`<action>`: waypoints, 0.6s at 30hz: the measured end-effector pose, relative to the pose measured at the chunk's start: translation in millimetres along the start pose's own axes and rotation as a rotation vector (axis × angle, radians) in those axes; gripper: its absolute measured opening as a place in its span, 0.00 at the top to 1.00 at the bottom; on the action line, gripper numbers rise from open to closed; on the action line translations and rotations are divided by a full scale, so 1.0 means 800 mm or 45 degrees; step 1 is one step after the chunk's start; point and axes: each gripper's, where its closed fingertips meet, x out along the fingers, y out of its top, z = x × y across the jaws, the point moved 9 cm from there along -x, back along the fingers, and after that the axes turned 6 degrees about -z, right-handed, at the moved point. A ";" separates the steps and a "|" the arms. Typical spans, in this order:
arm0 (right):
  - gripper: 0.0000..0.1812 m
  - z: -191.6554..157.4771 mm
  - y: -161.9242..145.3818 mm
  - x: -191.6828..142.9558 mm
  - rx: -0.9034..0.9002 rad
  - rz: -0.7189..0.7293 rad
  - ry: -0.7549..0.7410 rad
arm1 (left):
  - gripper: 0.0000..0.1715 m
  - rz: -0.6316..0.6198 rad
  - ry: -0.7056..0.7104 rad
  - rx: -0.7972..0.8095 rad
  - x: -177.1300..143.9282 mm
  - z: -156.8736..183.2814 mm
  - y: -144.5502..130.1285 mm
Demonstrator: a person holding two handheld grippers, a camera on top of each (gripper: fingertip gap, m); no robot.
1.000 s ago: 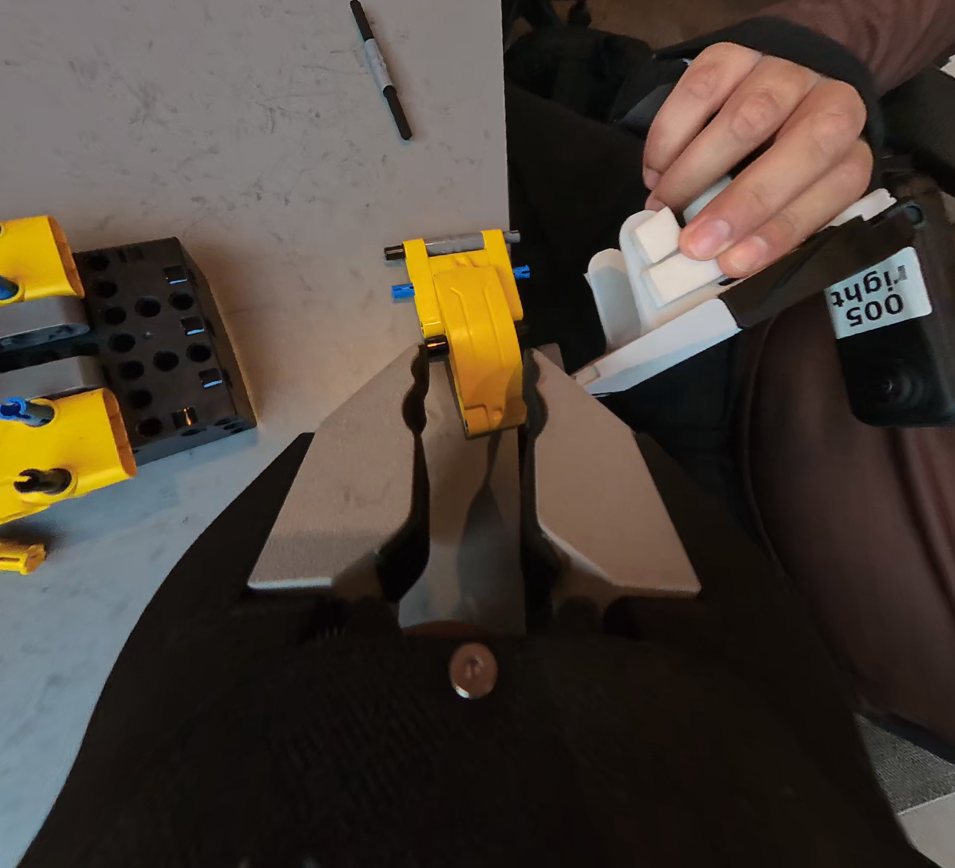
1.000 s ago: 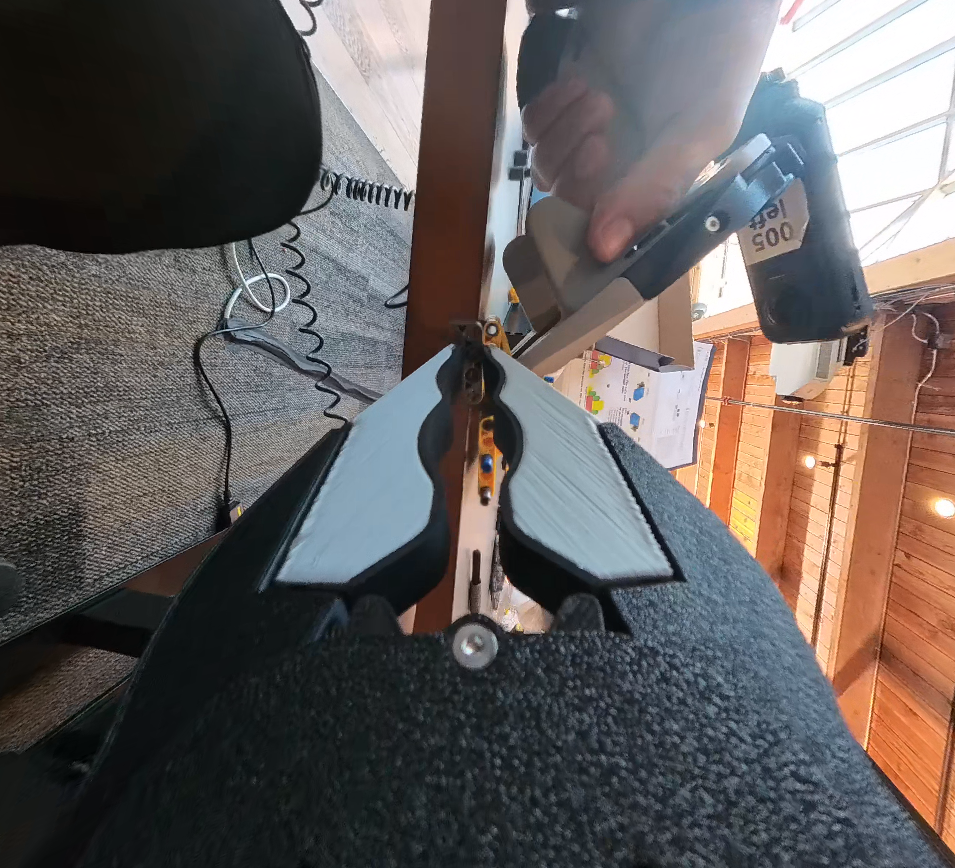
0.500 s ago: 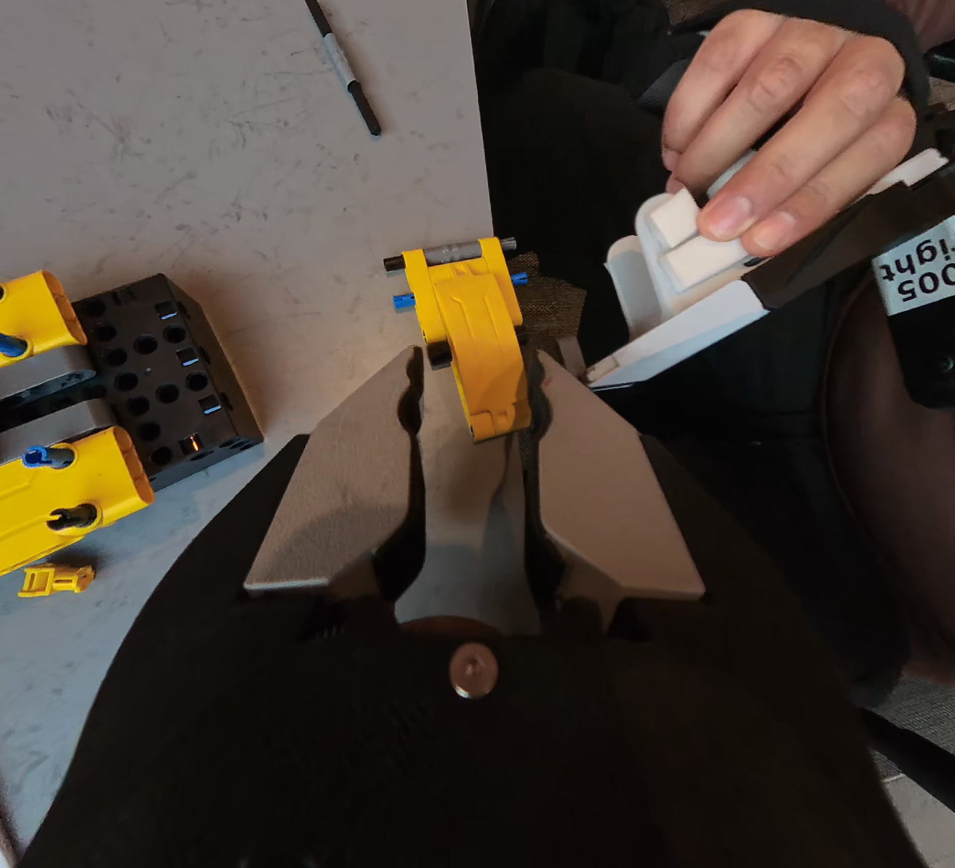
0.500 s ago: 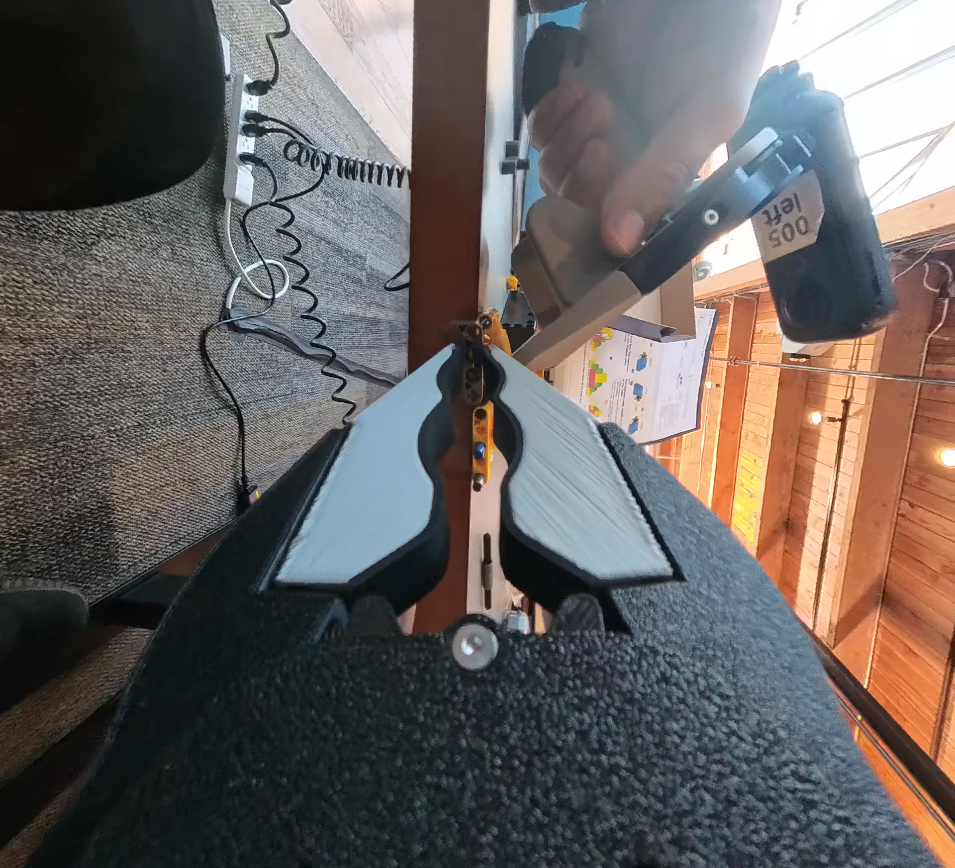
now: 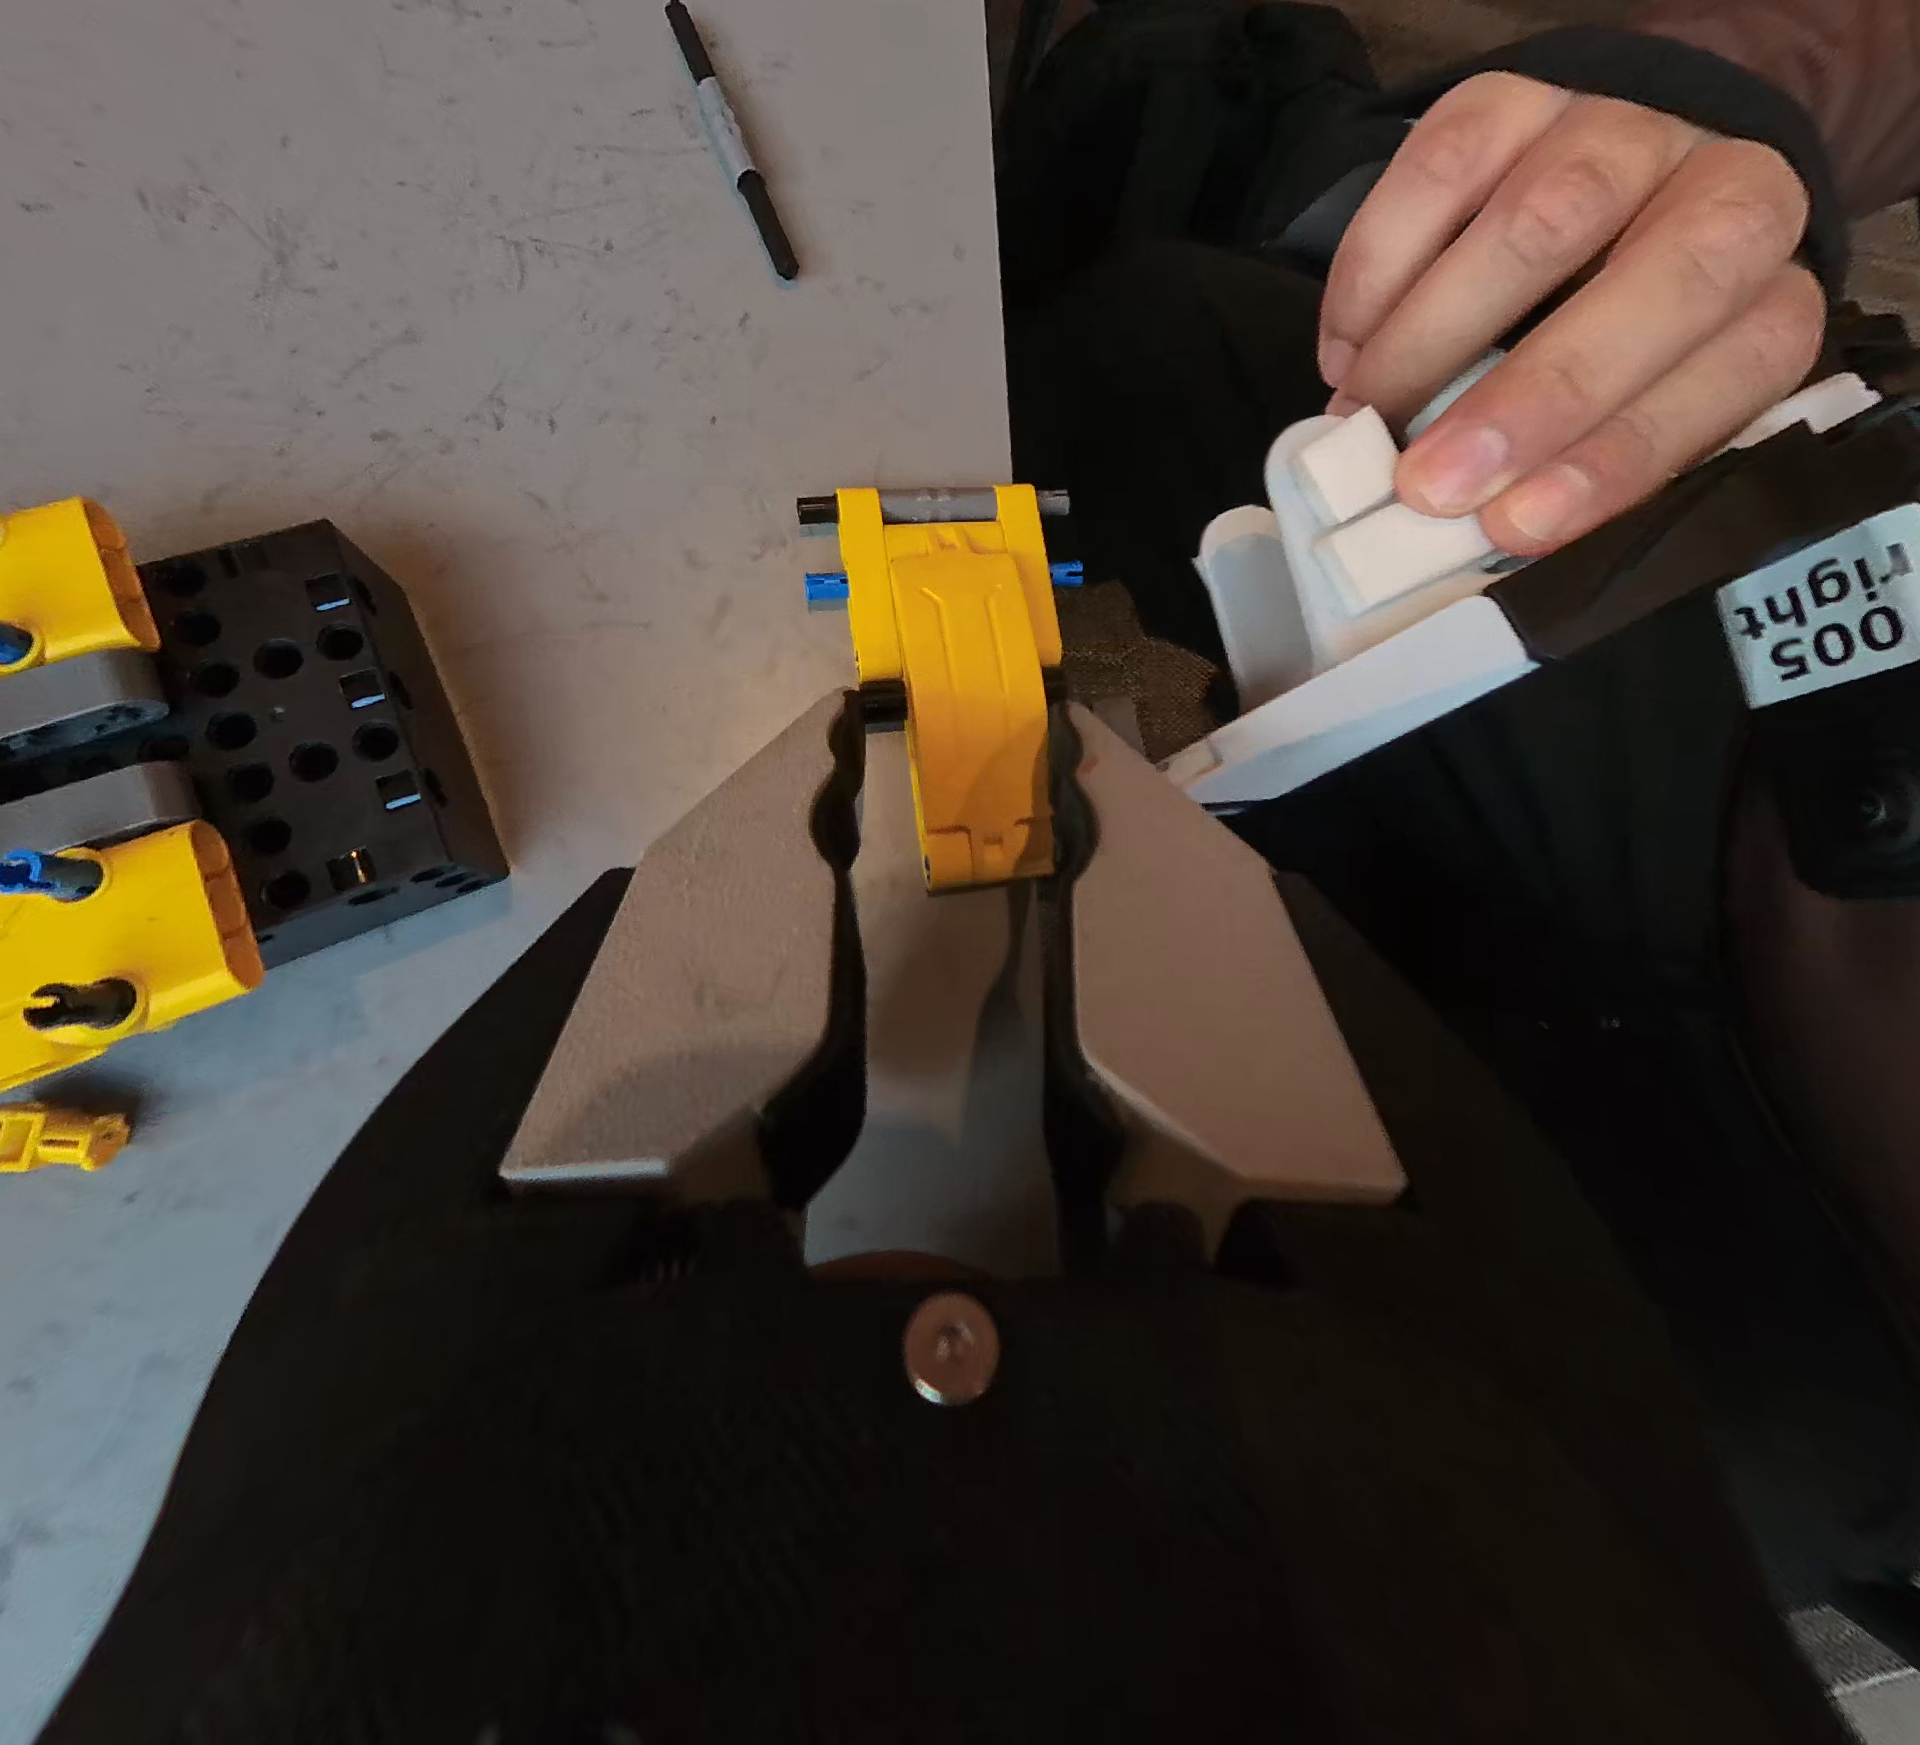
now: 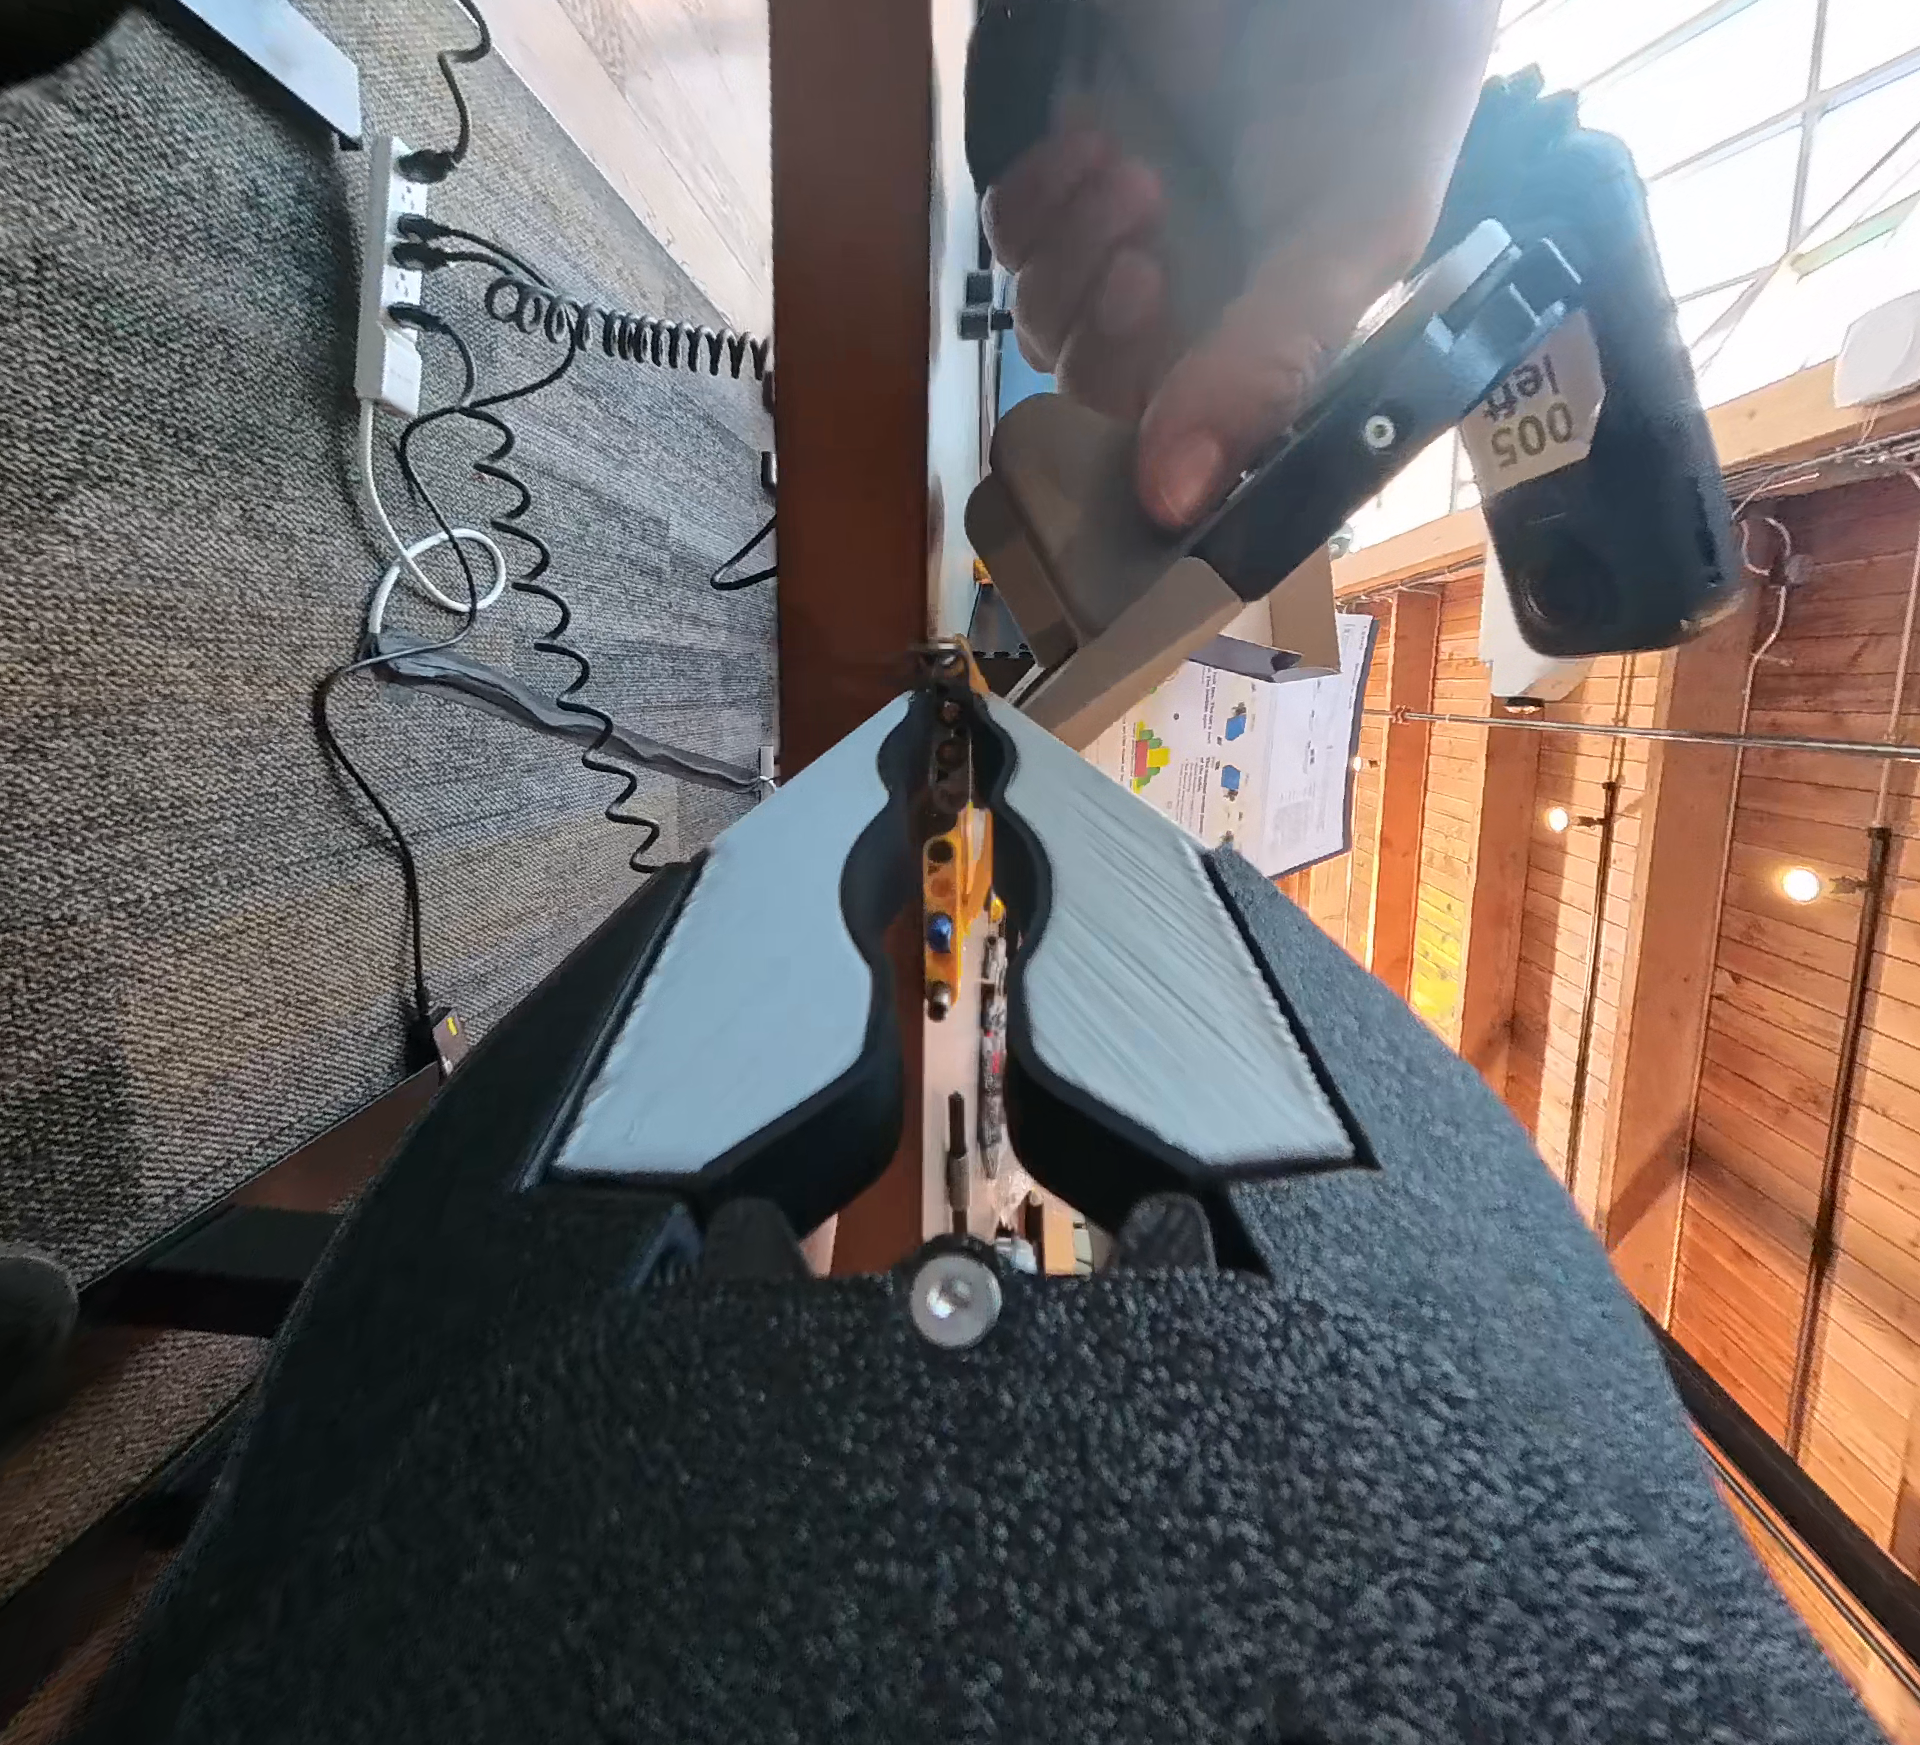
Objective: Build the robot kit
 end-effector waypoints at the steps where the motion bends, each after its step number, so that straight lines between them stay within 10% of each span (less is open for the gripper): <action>1: 0.97 -0.002 0.001 0.000 -0.004 0.006 -0.002 | 0.81 0.002 0.002 -0.005 0.000 0.000 0.000; 18: 0.97 -0.007 -0.002 0.005 -0.023 -0.014 -0.049 | 0.81 0.069 0.036 -0.124 0.002 0.004 -0.004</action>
